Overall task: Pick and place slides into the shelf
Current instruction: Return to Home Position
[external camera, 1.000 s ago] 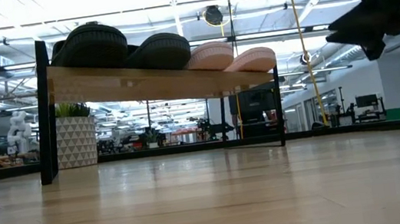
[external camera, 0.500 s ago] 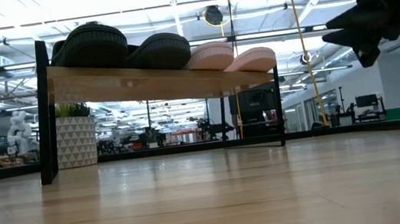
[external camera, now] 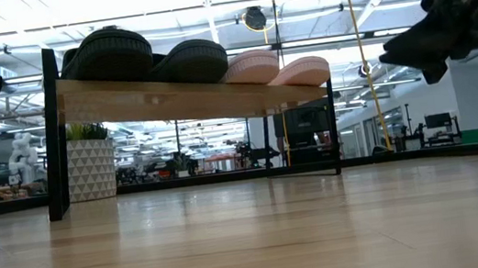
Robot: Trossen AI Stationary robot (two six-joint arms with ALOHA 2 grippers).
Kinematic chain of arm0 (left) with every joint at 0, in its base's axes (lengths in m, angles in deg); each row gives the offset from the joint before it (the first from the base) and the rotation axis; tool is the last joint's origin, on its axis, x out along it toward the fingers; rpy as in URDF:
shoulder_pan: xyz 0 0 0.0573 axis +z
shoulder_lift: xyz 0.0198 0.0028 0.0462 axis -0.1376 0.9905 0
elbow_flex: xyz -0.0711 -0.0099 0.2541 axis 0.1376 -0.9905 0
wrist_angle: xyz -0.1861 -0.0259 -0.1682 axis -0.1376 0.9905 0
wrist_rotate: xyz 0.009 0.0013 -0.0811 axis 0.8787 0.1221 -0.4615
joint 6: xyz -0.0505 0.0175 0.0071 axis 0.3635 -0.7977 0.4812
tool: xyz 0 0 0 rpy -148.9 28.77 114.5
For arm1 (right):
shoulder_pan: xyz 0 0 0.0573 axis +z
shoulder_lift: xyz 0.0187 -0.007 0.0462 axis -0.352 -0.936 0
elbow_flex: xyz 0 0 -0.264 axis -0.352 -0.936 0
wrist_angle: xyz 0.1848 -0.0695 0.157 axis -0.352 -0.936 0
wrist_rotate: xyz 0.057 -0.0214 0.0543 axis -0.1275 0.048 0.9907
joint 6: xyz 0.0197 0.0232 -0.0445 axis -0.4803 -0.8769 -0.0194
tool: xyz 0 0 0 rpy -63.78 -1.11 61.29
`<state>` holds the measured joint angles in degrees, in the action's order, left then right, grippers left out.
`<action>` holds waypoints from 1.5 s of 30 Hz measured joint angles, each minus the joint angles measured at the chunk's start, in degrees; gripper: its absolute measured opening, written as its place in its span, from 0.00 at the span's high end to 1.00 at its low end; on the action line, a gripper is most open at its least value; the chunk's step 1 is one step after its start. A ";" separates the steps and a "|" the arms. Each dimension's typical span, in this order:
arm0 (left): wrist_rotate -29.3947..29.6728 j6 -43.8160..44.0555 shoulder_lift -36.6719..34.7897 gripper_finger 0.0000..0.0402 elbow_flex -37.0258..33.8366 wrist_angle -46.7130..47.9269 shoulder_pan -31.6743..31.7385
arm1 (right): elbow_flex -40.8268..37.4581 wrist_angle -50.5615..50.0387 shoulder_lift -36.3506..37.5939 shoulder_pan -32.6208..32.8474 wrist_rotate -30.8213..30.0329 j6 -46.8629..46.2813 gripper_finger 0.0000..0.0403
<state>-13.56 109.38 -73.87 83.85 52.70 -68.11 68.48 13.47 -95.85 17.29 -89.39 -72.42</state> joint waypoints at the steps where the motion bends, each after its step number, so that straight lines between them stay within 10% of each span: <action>1: 0.13 -0.85 0.01 0.52 0.00 -0.01 0.00 | 0.00 0.02 -0.94 -0.04 -0.54 0.03 0.70; 45: -8.06 5.76 2.65 0.52 0.00 -0.47 0.00 | -0.11 10.03 -4.84 -0.06 -1.38 5.12 0.70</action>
